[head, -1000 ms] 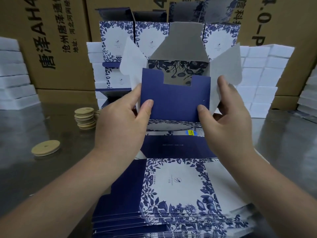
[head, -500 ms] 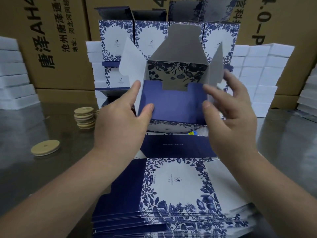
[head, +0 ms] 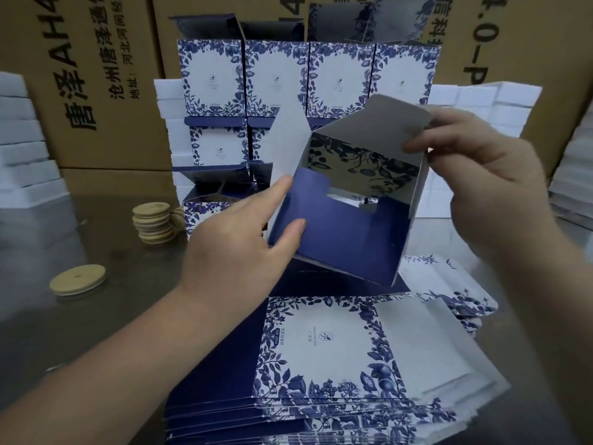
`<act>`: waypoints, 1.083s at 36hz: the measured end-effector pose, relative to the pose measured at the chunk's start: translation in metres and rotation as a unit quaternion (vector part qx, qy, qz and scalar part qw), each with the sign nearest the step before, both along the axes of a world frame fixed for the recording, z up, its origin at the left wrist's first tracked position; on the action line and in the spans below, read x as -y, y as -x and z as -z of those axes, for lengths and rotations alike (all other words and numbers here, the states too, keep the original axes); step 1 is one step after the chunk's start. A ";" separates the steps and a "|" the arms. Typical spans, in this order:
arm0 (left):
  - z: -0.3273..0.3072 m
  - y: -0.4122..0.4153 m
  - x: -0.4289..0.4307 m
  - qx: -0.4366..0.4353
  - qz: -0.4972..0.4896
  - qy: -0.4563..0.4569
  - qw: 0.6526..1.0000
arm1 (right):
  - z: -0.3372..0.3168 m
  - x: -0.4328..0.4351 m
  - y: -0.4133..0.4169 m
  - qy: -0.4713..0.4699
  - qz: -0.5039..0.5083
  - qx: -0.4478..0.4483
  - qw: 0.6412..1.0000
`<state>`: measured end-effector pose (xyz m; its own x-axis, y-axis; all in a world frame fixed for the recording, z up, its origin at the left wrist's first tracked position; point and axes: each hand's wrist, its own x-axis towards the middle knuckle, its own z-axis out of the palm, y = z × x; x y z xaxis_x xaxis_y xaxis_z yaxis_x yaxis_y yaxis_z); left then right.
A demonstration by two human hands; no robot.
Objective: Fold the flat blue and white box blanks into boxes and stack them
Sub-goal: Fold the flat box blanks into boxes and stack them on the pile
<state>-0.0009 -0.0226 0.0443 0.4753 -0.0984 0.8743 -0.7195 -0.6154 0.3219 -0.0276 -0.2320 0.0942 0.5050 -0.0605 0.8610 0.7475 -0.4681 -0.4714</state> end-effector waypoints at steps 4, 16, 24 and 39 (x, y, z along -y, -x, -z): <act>0.001 0.000 0.000 0.006 0.007 -0.013 1.000 | 0.003 -0.004 0.002 0.030 0.019 -0.009 0.999; 0.002 -0.014 -0.006 0.147 0.163 -0.043 0.975 | 0.009 -0.009 0.005 0.059 0.030 0.041 0.997; -0.003 -0.007 -0.008 0.117 0.154 -0.111 0.975 | 0.011 -0.012 0.006 0.080 0.022 0.049 0.995; -0.008 -0.007 -0.007 -0.028 0.182 0.008 0.983 | 0.018 -0.022 0.004 0.177 0.060 0.117 0.975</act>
<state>0.0058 -0.0153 0.0527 0.4588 -0.2565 0.8507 -0.8716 -0.3157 0.3749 -0.0314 -0.2098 0.0766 0.3001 0.2144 0.9295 0.7449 -0.6614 -0.0879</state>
